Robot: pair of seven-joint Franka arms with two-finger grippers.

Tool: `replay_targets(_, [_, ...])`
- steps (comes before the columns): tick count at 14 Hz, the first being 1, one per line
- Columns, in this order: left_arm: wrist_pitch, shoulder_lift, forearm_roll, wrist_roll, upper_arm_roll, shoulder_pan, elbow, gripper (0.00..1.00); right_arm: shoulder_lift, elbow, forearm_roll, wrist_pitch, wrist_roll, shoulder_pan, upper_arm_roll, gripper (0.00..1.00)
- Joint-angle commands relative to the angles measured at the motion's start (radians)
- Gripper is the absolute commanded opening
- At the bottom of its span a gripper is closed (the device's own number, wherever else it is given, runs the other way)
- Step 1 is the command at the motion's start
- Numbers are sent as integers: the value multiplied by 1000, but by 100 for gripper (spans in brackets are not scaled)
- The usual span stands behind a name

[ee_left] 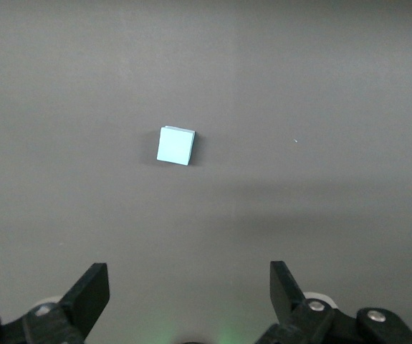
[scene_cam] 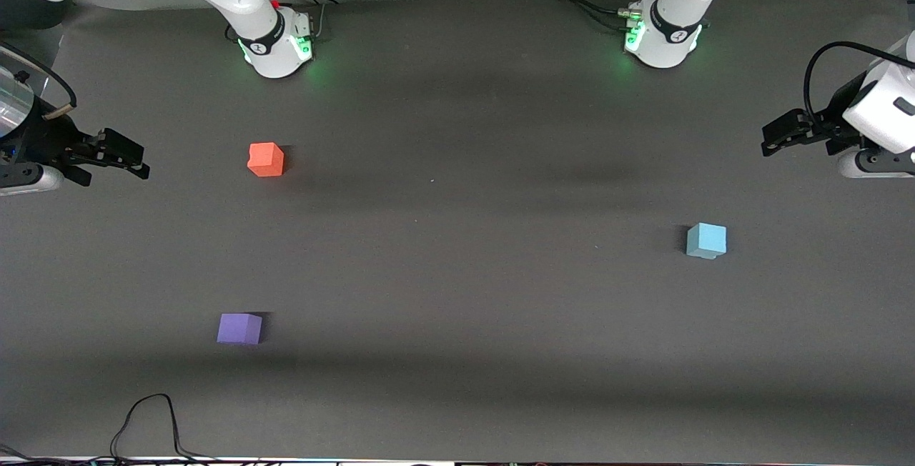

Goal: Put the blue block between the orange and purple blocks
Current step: 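Move the left gripper toward the light blue block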

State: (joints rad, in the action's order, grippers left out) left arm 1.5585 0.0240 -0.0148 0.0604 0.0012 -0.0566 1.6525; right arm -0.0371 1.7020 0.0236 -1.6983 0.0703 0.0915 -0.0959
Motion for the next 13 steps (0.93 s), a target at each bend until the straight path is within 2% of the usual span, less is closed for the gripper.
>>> replay_targets(1, [-31,-10,4,-14,11,-9,-26,100,-6,10,19,-6,-18,-13,5,100])
replay_targets(4, [-31,-21,6,-19,11,-9,-28,100,-24,16,7,-6,-20,-67,83,100])
replay_targets(9, [-32,16,9,-145,13,55,19,100,-47,33,1,9,-101,-30,84,100])
replay_targets(13, [23,28,22,-184,10,54,87,100,-56,54,4,14,-104,-27,88,100])
